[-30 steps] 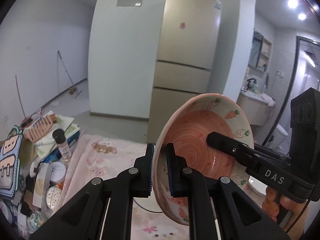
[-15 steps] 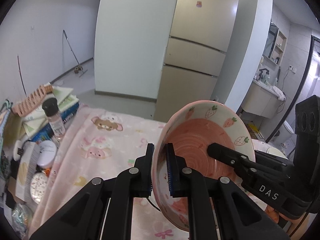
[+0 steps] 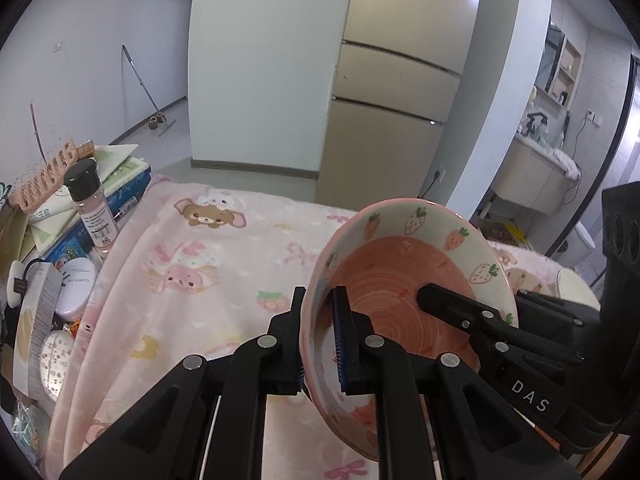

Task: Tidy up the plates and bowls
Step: 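Carry the held pink bowl across the table with both grippers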

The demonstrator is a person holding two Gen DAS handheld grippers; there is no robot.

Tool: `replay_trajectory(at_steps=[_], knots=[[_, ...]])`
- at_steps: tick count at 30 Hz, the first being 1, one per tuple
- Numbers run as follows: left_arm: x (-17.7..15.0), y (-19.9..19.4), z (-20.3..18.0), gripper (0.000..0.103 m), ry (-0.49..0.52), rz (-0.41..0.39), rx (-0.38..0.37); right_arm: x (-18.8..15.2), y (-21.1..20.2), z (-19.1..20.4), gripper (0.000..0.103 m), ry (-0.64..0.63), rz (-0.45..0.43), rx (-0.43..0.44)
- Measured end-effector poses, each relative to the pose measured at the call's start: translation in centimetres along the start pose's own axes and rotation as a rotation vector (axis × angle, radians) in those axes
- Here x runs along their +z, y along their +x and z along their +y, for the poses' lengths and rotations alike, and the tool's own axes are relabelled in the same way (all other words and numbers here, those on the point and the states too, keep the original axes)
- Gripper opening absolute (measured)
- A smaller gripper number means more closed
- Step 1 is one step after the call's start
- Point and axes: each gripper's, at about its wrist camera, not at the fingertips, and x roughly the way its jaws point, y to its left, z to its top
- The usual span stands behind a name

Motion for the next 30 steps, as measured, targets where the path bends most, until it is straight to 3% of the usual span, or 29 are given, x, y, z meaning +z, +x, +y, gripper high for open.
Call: replay_trajectory(at_steps=[26,28,30], knots=[[-1.0,1.4,-1.9,0.021,0.128,-0.032,0.153,-0.9,1.6,0.9,0.011,-0.116,0.001,-0.059],[-1.0,1.4,-1.7,0.022,0.118,-0.039,0.138,-1.0,1.5,1.3,0.012,-0.150,0.003,-0.079],[-1.0,1.3,-1.5,0.022,0.099,-0.047,0.115,-1.2,1.1,2.4,0.013,-0.243,-0.012,-0.153]])
